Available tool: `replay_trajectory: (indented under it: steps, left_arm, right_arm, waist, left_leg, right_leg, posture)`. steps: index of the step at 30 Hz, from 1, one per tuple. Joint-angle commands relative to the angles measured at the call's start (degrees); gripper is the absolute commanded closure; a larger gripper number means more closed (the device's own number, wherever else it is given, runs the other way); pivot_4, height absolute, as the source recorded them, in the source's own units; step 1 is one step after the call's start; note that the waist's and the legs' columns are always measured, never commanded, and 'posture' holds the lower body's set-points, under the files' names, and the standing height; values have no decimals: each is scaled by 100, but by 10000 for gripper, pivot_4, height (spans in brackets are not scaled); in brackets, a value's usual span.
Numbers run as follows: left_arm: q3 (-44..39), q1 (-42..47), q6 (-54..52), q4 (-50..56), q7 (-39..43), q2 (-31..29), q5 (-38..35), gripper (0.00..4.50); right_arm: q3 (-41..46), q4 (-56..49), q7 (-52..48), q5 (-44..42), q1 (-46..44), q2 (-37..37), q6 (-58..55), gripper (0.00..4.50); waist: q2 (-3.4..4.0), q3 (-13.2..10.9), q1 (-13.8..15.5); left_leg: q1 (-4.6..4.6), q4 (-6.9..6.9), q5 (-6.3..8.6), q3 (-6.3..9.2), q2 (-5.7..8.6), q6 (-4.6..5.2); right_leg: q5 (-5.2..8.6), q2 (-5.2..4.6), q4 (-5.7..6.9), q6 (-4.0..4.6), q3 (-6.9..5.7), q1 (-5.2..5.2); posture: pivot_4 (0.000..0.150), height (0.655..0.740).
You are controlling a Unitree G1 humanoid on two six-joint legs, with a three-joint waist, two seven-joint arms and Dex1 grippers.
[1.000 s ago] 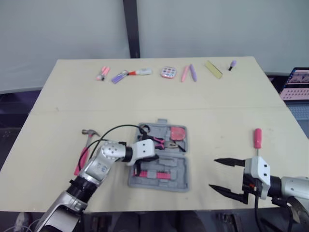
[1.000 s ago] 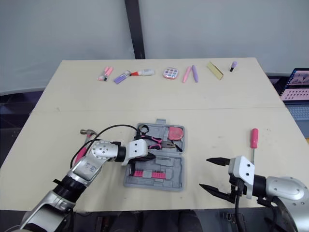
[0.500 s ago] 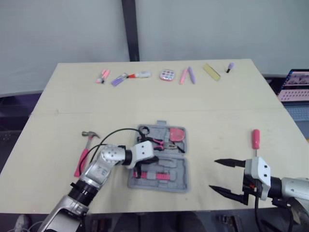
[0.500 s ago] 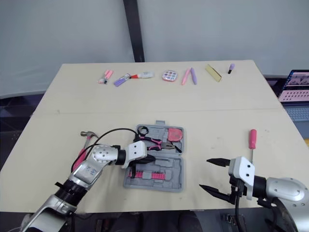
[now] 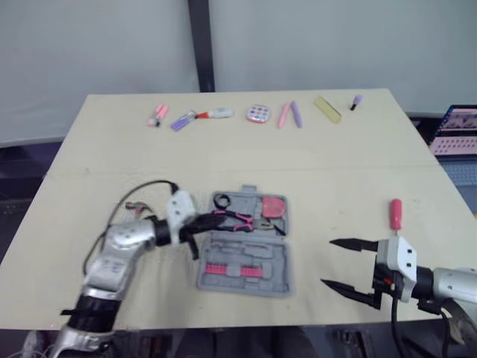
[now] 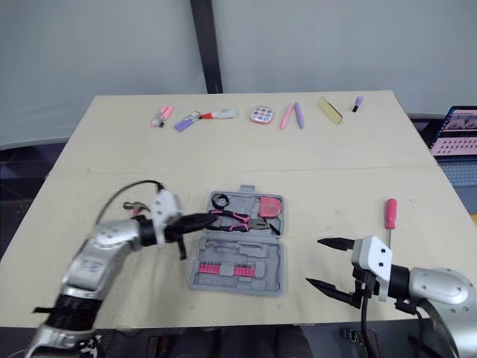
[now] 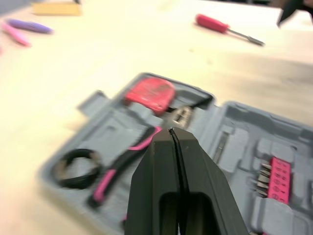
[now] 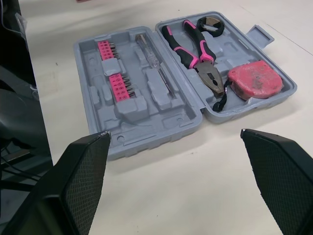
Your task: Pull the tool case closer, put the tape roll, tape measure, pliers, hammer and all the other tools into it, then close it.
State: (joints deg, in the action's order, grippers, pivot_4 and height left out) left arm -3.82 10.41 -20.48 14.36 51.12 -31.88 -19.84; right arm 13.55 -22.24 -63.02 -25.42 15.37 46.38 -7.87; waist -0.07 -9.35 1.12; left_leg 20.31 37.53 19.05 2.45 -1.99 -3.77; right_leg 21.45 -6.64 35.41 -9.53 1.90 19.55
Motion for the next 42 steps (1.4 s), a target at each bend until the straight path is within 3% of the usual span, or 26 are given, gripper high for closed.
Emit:
replay_trajectory:
  steps: [1, 4, 10, 11, 19, 31, 42]
  left_arm:
    - [-625, -576, -66, 486, -71, -200, -337, 42404]
    - [-1072, -1305, 77, 763, -213, -223, -422, 31948]
    - [-1628, -2554, 556, 1173, -608, 113, -362, 2524]
    - [-1724, -2748, 627, 1222, -703, 206, -347, 526]
    - [-2297, -4163, 1331, 1010, -917, 771, -312, 526]
    - [-2214, -4480, 1878, 774, -759, 744, -274, 526]
    - [-2193, -4580, 597, 1700, -2106, 1393, -868, 526]
  right_arm:
    - [-47, -140, 14, -114, -1, -76, -1, 0]
    - [-195, -231, 37, -84, 55, -166, 5, 0]
    - [-463, -275, 95, 10, 133, -316, 58, 0]
    - [-487, -271, 98, 22, 145, -327, 64, 0]
    - [-422, -310, 98, 22, 415, -326, 113, 0]
    - [-382, -156, 107, 42, 423, -318, 178, 0]
    - [-210, -181, 16, -92, 229, -443, 686, 0]
  waist:
    - [0, -2, -14]
    - [-8, -8, -40]
    - [-22, -22, -31]
    - [-24, -23, -34]
    - [-41, -35, -84]
    - [-51, -41, -119]
    - [-55, -44, -116]
  left_leg:
    - [-1, -5, 0, 0, 0, 0]
    - [-1, -13, -1, 0, 0, -2]
    - [-1, -18, -2, 1, 0, -5]
    - [-1, -18, -1, 0, 0, -5]
    - [-2, -29, 1, -1, 0, -7]
    - [-2, -33, 4, -1, 0, -9]
    - [-2, -33, 5, 0, -1, -8]
  right_leg:
    - [0, 0, -5, 0, 0, -1]
    - [0, 0, -13, 0, 0, -1]
    - [0, -1, -28, 0, 0, -9]
    - [0, -1, -29, 0, 0, -10]
    - [0, -1, -43, 0, 1, -11]
    - [1, 0, -54, 3, 2, -12]
    - [0, 0, -54, 1, 2, -13]
  posture:
    - [1500, 7400]
    - [1500, 7400]
    - [1500, 7400]
    - [1500, 7400]
    - [1500, 7400]
    - [1500, 7400]
    - [1500, 7400]
